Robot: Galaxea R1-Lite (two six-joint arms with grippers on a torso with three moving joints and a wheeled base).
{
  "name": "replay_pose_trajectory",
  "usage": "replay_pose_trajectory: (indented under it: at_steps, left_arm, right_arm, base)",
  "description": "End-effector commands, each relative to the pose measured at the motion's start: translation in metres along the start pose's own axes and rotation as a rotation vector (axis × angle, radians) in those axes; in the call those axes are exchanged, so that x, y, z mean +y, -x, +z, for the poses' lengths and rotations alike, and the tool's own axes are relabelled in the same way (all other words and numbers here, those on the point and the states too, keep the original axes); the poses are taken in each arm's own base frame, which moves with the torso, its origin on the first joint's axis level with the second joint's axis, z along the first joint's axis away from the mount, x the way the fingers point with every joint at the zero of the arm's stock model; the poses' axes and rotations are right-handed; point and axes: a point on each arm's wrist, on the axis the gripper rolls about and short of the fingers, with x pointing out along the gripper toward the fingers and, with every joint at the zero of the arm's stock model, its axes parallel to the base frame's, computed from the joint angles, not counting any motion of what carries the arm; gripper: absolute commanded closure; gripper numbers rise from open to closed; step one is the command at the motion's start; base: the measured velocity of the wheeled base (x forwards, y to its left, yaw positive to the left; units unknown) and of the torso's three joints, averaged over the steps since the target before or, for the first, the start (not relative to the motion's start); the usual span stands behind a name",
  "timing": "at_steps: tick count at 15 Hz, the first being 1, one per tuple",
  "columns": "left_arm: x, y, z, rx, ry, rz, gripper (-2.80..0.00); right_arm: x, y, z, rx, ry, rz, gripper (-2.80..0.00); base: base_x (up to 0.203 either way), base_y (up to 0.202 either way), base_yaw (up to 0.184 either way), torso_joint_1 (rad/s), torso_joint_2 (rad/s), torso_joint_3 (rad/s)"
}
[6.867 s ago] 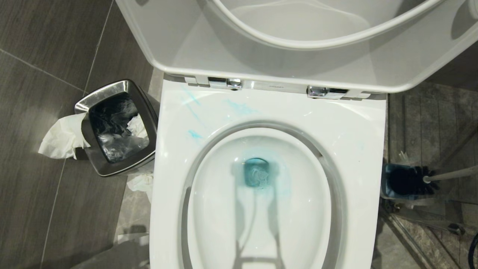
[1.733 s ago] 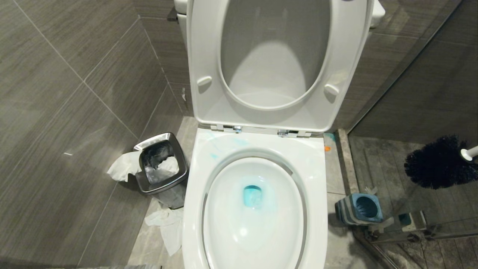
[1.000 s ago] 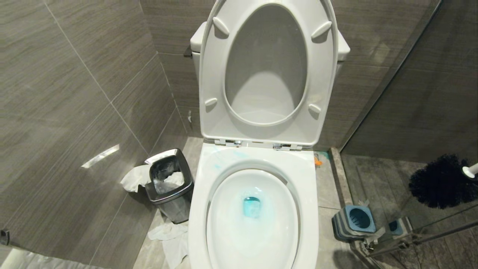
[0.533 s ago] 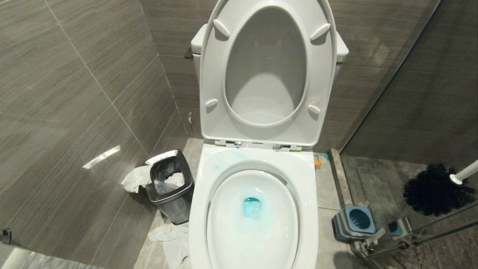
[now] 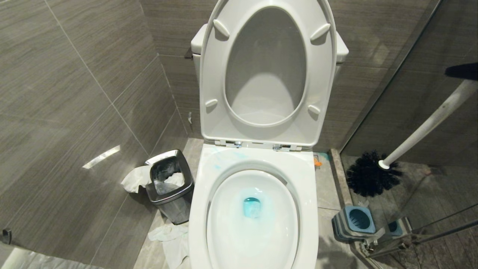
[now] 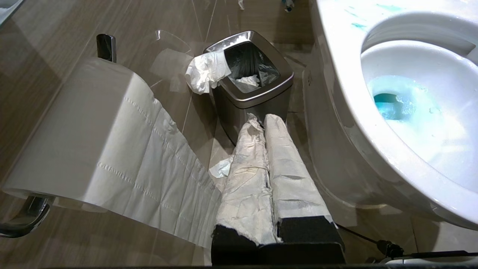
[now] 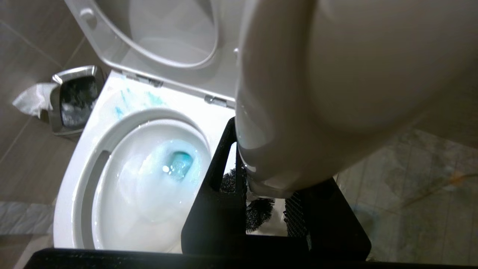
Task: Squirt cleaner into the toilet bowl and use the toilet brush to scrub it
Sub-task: Scrub the toilet bowl
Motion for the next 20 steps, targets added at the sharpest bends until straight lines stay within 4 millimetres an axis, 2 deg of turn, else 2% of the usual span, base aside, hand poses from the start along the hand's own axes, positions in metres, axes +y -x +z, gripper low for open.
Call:
replay_pose_trajectory:
  at_steps: [1, 5, 12, 16, 20]
  left_arm:
    - [0.000, 0.000, 0.000, 0.001, 0.004, 0.002, 0.00]
    - [0.000, 0.000, 0.000, 0.002, 0.015, 0.007, 0.00]
    - [0.000, 0.000, 0.000, 0.000, 0.015, 0.005, 0.00]
    - [0.000, 0.000, 0.000, 0.000, 0.015, 0.006, 0.00]
    - [0.000, 0.000, 0.000, 0.000, 0.015, 0.007, 0.00]
  right_arm:
    - [0.023, -0.031, -0.007, 0.064, 0.036, 0.041, 0.00]
    - [0.068, -0.069, -0.017, 0.075, 0.062, 0.084, 0.00]
    - [0.132, -0.122, -0.055, 0.211, 0.033, 0.148, 0.00]
    - [0.157, -0.164, -0.079, 0.213, 0.006, 0.141, 0.00]
    - [0.162, -0.214, -0.112, 0.244, 0.006, 0.089, 0.00]
  base:
    - [0.000, 0.000, 0.000, 0.000, 0.00, 0.000]
    - [0.000, 0.000, 0.000, 0.000, 0.00, 0.000]
    - [0.000, 0.000, 0.000, 0.000, 0.00, 0.000]
    - [0.000, 0.000, 0.000, 0.000, 0.00, 0.000]
    - [0.000, 0.000, 0.000, 0.000, 0.00, 0.000]
